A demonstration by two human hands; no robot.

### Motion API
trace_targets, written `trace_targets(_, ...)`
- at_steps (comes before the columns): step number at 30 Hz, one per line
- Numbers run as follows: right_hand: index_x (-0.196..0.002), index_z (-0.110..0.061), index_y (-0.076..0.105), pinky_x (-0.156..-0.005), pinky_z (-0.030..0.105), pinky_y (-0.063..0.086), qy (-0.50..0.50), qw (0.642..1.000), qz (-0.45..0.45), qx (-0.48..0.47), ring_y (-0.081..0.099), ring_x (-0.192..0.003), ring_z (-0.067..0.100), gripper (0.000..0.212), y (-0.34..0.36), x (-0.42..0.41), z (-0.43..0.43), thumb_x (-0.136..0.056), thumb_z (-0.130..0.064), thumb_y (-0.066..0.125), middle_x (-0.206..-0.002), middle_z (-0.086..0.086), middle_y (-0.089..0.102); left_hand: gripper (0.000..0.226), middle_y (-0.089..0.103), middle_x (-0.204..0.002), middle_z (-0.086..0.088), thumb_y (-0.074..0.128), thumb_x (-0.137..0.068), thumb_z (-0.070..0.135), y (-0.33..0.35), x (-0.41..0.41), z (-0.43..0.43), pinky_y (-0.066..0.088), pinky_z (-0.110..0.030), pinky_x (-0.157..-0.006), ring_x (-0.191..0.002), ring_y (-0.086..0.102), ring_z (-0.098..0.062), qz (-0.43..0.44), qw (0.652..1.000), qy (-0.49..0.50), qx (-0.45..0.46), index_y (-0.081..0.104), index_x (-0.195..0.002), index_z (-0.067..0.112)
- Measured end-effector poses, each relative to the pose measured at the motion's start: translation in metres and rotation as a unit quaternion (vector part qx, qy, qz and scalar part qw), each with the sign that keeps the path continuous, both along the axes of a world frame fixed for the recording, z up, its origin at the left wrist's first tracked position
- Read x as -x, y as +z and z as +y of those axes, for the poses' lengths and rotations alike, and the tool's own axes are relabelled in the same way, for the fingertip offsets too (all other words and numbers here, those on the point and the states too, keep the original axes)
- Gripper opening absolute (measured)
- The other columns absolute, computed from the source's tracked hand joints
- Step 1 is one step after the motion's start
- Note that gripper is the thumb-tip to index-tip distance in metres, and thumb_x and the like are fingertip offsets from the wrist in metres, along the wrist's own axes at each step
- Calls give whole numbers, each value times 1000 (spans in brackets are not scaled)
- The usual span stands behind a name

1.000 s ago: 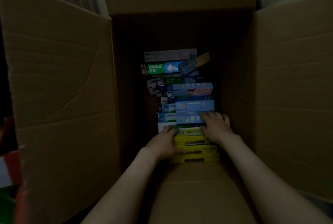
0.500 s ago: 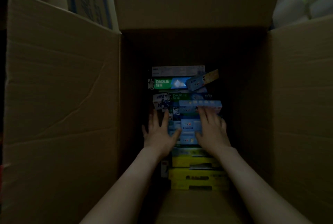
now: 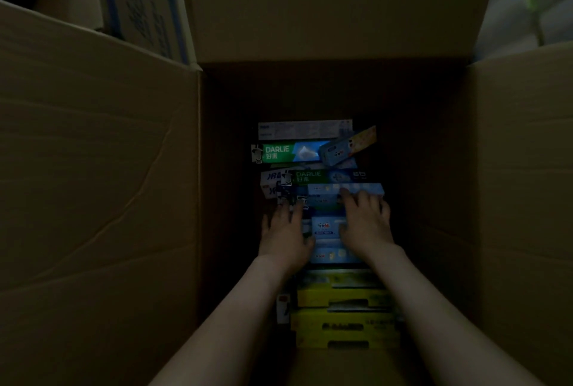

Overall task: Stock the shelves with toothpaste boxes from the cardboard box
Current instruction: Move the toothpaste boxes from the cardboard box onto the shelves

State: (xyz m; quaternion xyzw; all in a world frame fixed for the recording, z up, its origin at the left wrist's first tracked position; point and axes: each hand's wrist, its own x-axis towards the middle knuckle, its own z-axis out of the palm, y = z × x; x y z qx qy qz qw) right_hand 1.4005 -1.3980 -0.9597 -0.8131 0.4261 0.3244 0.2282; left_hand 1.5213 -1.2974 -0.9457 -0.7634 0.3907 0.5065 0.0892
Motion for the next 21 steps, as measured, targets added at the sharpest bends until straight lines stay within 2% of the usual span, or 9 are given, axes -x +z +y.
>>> trace_targets(4,-141,-18,25,-117,42,6,-33,998,-46,3,18,-139,25,66,-14,-5,-6,-83,-6,54,-147,7,26,79,-10,-160,-11,42,-97,44,-7,-5,2,-2,-44,-119,-147,-5,-24,-9,1000,25,13,-10,-152,22)
trace_targets(6,-140,-17,25,-116,44,13,-43,998,-51,-1,25,-135,23,67,-20,-12,-9,-82,-2,54,-143,6,33,78,-11,-159,-12,42,-97,43,-10,-4,4,-2,-44,-119,-147,-6,-25,-7,1000,21,14,-10,-152,22)
trace_targets(9,-145,-21,21,-108,43,22,-20,999,-15,21,27,-132,27,63,-24,-18,-16,-92,-18,54,-145,8,30,77,-9,-160,-12,43,-98,38,-11,-3,6,0,-43,-119,-147,-3,-26,-4,999,34,23,-9,-152,21)
trace_targets(11,-143,-22,27,-106,41,23,-6,1000,3,8,26,-132,29,54,-22,-16,-21,-95,-26,51,-145,11,28,76,-5,-160,-11,44,-98,35,-10,-2,7,4,-43,-119,-146,1,-28,-1,998,61,32,-7,-153,22)
trace_targets(13,-138,-21,36,-103,39,25,15,1000,2,-22,30,-129,28,44,-14,-13,-22,-96,-28,49,-141,11,35,73,0,-160,-10,45,-98,32,-7,-1,9,11,-41,-119,-146,7,-28,15,992,118,46,-4,-153,24)
trace_targets(15,-132,-23,43,-98,37,27,10,997,-14,-72,37,-124,26,38,-1,-8,-19,-95,-32,50,-134,7,46,68,4,-160,-8,44,-100,32,5,1,8,19,-39,-117,-145,12,-27,53,975,203,71,2,-153,29)
trace_targets(18,-134,-28,47,-93,33,26,-41,983,-65,-165,39,-124,24,42,45,-6,-12,-93,-39,53,-133,2,49,60,21,-155,-4,47,-99,32,43,0,5,27,-37,-114,-140,26,-21,131,927,327,125,17,-151,31)
trace_targets(20,-137,-24,46,-98,31,32,-86,965,-98,-229,42,-123,19,44,96,-10,-13,-95,-35,53,-132,0,49,48,43,-142,-6,51,-98,27,85,-7,2,42,-37,-104,-125,47,-20,170,888,404,139,35,-143,25)
trace_targets(21,-136,-22,47,-95,26,37,-115,953,-119,-254,47,-117,15,43,125,-12,-14,-95,-32,53,-129,0,50,39,53,-132,-9,52,-98,24,110,-11,1,48,-36,-96,-113,56,-19,186,870,435,139,43,-136,22)
